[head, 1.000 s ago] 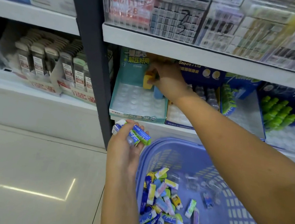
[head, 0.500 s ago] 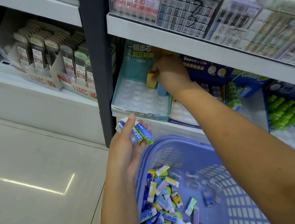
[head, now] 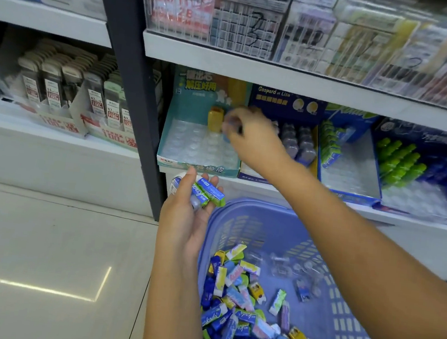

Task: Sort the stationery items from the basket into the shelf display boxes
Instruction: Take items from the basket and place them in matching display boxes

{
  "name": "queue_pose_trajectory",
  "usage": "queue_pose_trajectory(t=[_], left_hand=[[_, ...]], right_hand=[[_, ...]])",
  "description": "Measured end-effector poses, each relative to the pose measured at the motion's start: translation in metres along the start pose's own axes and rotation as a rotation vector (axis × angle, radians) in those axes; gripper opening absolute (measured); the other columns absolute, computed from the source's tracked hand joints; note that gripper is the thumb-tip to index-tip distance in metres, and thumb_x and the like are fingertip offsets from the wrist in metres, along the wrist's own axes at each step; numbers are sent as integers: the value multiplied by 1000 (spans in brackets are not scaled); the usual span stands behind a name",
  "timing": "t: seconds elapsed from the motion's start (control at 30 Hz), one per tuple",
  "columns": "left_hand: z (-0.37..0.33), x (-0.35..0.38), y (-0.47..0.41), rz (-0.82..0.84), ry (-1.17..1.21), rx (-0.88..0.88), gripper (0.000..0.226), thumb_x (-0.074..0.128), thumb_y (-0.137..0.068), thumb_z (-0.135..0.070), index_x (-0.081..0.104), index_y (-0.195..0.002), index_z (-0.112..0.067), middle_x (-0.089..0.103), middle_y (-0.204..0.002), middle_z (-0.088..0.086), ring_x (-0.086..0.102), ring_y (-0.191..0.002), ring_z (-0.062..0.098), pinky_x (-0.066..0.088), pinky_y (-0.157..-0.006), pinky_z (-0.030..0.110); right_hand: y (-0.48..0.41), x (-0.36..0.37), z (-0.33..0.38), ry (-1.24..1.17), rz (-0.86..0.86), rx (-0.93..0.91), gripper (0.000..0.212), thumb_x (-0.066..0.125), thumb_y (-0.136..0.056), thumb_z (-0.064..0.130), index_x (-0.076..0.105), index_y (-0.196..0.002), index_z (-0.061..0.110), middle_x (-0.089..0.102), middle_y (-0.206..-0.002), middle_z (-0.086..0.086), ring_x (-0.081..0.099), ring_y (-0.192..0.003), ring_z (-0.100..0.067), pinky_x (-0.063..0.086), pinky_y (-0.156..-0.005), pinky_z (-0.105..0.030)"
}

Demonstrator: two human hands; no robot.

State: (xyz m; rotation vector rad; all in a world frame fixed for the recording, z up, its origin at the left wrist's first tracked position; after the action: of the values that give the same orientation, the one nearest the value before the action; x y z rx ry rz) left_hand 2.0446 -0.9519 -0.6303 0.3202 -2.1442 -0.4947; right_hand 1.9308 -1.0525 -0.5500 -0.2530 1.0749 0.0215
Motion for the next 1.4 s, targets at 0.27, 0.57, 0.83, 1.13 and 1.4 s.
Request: queue_pose_trajectory(t=[0.27,0.57,0.83,1.13,1.4], left_hand=[[31,30,14,49,-78,3,25,57,-93,-23,58,-99,1,68,-83,13,70,-78,17,58,-64,26],[80,62,39,197,-239,-73,18,57,-93,-18,64,-98,-2,67,-101,14,66,-94,21,58,-73,28],[99,65,36,135,-345,-164,23,61,-89,-35,60,-85,-12,59,-66,1,54,-50,8,43,-41,17],[117,75,32,181,-344,-210,17,45,-97,-23,55,-97,-9,58,-68,3,52,-49,10,42,-40,19],[117,76,25,191,-355,-176,24,53,-95,-25,65,-98,-4,68,-88,9,70,-77,17,56,-61,23]], right_hand=[[122,-5,-29,-770,87,300,24,80,-73,17,64,-90,20,69,-88,3,64,-66,-11,57,-69,-27],[160,-30,-87,-1043,-168,527,8,60,-90,9,66,-84,12,64,-66,-2,61,-51,-8,50,-52,-17],[174,-65,-147,-1473,-258,659,9,60,-87,8,68,-87,5,71,-73,2,62,-55,-4,50,-52,-12],[120,-115,-207,-1026,-413,559,25,58,-84,-10,64,-105,2,66,-93,-5,64,-87,-17,52,-68,-11],[34,-122,-221,-106,-230,319,30,59,-85,2,67,-114,7,65,-120,-9,58,-114,-22,39,-95,-15]])
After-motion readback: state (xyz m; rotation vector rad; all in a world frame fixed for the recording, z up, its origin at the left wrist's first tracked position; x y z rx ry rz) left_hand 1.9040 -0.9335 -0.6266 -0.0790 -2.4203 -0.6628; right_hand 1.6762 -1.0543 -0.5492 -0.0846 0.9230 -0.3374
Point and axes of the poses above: each hand's wrist, its own y-axis away from the middle knuckle, its own x-axis out of the palm, z = x × y, the point moved 4 cm from there along -y, towards the middle knuckle
